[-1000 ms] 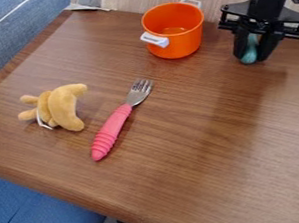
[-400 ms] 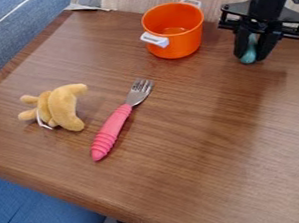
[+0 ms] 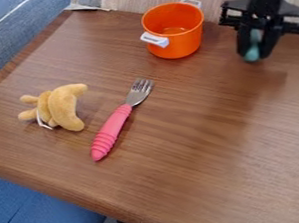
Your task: Move the blue object to the rigth of the red fork
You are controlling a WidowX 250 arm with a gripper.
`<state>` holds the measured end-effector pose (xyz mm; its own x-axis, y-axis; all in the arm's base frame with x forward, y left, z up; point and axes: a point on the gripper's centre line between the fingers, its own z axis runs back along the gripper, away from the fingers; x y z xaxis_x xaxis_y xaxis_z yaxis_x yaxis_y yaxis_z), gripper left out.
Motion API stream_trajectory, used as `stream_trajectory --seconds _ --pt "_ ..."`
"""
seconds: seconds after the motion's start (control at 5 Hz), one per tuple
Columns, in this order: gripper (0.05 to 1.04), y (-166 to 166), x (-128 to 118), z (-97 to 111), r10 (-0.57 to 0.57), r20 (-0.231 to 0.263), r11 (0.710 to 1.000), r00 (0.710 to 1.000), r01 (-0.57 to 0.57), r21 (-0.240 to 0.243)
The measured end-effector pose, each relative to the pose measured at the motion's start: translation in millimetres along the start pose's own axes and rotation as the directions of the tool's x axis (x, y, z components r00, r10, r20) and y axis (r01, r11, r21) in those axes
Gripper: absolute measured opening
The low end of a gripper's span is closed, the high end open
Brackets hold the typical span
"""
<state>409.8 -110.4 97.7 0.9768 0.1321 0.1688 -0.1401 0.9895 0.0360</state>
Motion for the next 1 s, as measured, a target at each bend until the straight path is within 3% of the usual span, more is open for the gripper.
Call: stream_trajectory --seconds 0.2,0.4,0.8,1.0 --pt "0.362 9.0 1.8 27.0 -0.011 0.038 0.999 0.999 0.013 -0.053" --pt "0.362 23.0 -16.0 42.0 -0.054 0.051 0.994 0.997 0.059 -0.089" --pt "0.362 64.9 -77.4 62.5 -0.126 0.077 0.983 0.989 0.135 -0.123" --pt "0.362 78.2 -111.9 59.6 -0.202 0.048 0.970 0.978 0.207 -0.127"
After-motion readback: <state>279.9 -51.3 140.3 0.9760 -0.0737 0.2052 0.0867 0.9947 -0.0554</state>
